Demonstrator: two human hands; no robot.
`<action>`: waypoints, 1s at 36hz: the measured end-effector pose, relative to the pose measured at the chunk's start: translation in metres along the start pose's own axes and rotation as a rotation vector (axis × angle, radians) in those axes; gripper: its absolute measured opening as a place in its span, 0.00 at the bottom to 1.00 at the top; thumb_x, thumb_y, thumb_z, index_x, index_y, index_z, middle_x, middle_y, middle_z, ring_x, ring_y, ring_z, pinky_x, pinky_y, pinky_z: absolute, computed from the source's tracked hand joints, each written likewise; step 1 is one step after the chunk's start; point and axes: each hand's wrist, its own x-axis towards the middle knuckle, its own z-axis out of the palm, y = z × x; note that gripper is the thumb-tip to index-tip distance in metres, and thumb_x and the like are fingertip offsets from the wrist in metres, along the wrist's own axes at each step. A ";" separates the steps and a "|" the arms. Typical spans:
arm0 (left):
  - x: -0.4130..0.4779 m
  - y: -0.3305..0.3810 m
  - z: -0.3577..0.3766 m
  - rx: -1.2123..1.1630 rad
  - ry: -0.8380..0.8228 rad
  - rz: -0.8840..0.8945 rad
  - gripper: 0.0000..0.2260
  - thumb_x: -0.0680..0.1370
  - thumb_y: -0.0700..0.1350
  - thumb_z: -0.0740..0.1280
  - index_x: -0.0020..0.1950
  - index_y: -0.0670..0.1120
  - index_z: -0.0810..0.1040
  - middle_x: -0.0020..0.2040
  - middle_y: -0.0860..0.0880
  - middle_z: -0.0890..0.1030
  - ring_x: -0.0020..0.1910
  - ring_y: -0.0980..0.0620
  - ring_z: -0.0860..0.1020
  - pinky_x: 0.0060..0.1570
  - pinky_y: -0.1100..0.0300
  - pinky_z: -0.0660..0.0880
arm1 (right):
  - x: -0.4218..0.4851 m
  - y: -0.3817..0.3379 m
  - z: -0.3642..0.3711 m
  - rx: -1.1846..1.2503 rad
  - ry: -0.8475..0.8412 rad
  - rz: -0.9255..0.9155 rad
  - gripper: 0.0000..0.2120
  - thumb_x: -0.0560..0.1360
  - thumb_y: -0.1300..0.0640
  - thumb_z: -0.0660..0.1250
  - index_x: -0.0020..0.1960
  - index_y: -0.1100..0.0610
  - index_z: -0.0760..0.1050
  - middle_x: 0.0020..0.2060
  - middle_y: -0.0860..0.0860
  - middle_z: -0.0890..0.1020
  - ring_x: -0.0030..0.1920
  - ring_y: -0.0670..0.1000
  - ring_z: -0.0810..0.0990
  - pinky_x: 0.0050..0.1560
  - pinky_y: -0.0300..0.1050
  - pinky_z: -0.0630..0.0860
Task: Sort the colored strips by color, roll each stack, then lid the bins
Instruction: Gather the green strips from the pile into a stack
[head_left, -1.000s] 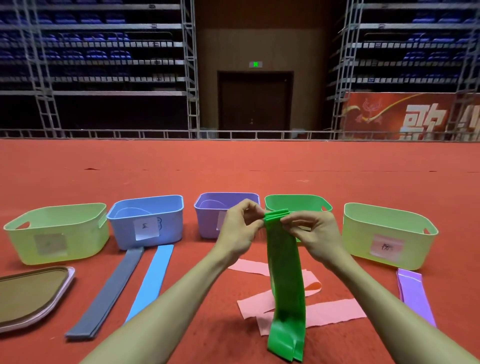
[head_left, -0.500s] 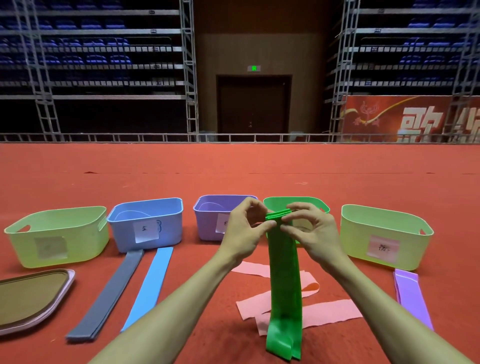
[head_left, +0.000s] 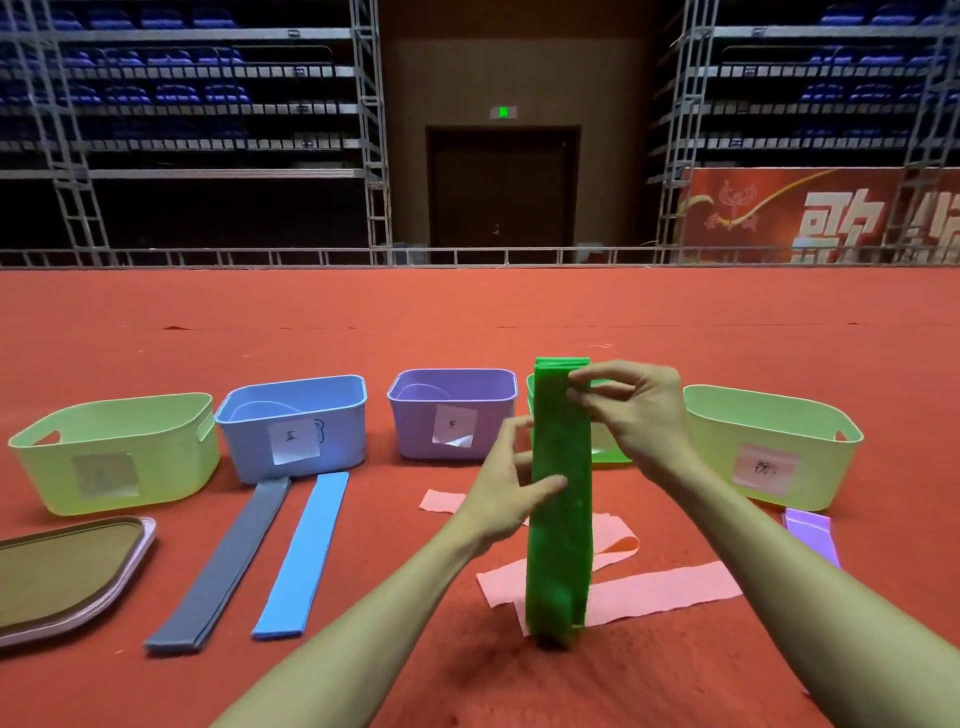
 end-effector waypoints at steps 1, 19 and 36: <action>-0.003 -0.004 0.000 0.029 -0.004 -0.005 0.25 0.74 0.34 0.70 0.64 0.53 0.65 0.55 0.44 0.82 0.55 0.49 0.81 0.49 0.55 0.80 | 0.003 -0.002 -0.001 -0.007 0.009 -0.007 0.12 0.68 0.70 0.73 0.43 0.54 0.82 0.35 0.44 0.85 0.38 0.47 0.84 0.40 0.43 0.82; -0.073 -0.073 -0.063 0.142 0.066 -0.177 0.24 0.74 0.31 0.69 0.62 0.49 0.64 0.49 0.36 0.83 0.44 0.46 0.83 0.48 0.50 0.79 | 0.070 0.064 0.033 -0.051 0.181 0.174 0.08 0.68 0.67 0.74 0.44 0.56 0.82 0.38 0.54 0.82 0.35 0.48 0.79 0.34 0.39 0.78; -0.083 -0.129 -0.108 0.600 -0.047 -0.371 0.17 0.69 0.47 0.75 0.51 0.57 0.70 0.39 0.49 0.83 0.39 0.51 0.81 0.44 0.53 0.78 | 0.009 0.256 0.085 -0.338 0.088 0.563 0.06 0.66 0.62 0.77 0.42 0.56 0.84 0.41 0.53 0.85 0.42 0.51 0.83 0.49 0.49 0.81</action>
